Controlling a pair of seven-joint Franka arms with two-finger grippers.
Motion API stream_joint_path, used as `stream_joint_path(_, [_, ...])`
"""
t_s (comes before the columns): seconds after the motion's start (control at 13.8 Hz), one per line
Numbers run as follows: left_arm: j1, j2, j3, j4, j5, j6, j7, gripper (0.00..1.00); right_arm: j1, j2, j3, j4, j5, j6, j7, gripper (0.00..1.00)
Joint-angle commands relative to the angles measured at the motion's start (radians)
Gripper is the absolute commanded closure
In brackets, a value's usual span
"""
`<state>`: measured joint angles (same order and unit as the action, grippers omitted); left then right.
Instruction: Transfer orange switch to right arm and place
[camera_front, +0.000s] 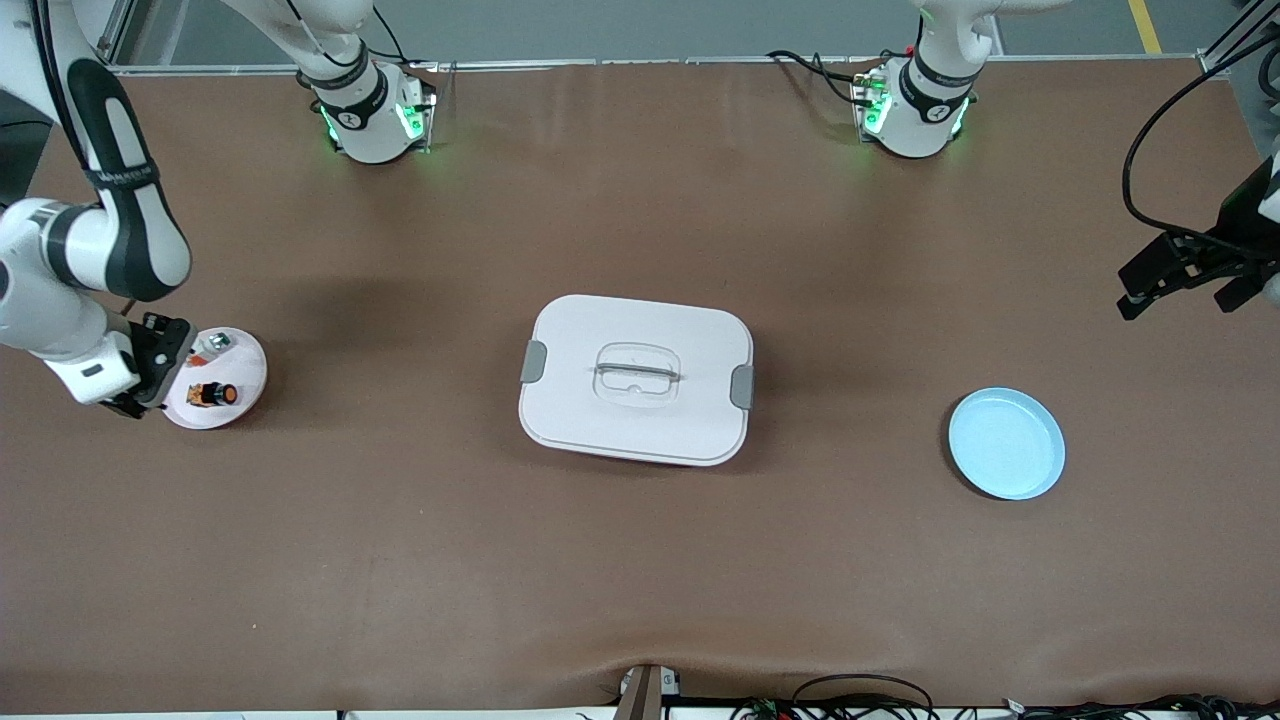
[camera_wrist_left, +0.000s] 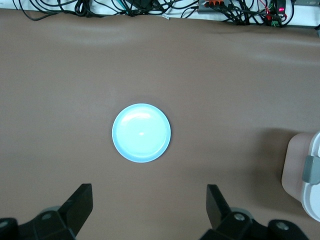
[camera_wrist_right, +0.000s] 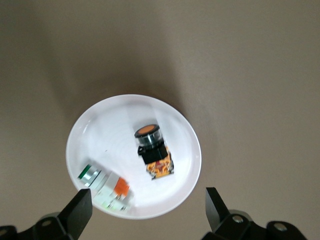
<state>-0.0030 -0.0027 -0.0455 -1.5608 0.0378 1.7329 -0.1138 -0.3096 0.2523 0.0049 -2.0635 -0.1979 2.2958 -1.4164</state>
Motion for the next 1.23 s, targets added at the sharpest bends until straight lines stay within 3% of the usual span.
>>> stream_joint_path(0.0, [-0.006,-0.028,0.003,0.001,-0.019,-0.047,0.016,0.0,0.014,-0.044,0.001,0.106,0.026,-0.206,0.115,0.0])
stream_joint_path(0.22, [-0.003,-0.042,-0.008,0.001,-0.056,-0.047,0.008,0.0,0.014,-0.042,0.0,0.25,0.064,-0.396,0.162,0.0])
stream_joint_path(0.36, [0.0,-0.043,-0.005,0.001,-0.056,-0.047,0.016,0.0,0.014,-0.06,0.0,0.264,0.069,-0.411,0.177,0.0])
stream_joint_path(0.79, [0.004,-0.04,0.006,0.027,-0.052,-0.116,0.022,0.0,0.081,-0.077,0.015,0.37,0.138,-0.624,0.525,0.0])
stream_joint_path(1.16, [0.003,-0.039,0.003,0.027,-0.044,-0.121,0.065,0.0,0.129,-0.076,0.015,0.382,0.138,-0.63,0.574,0.0])
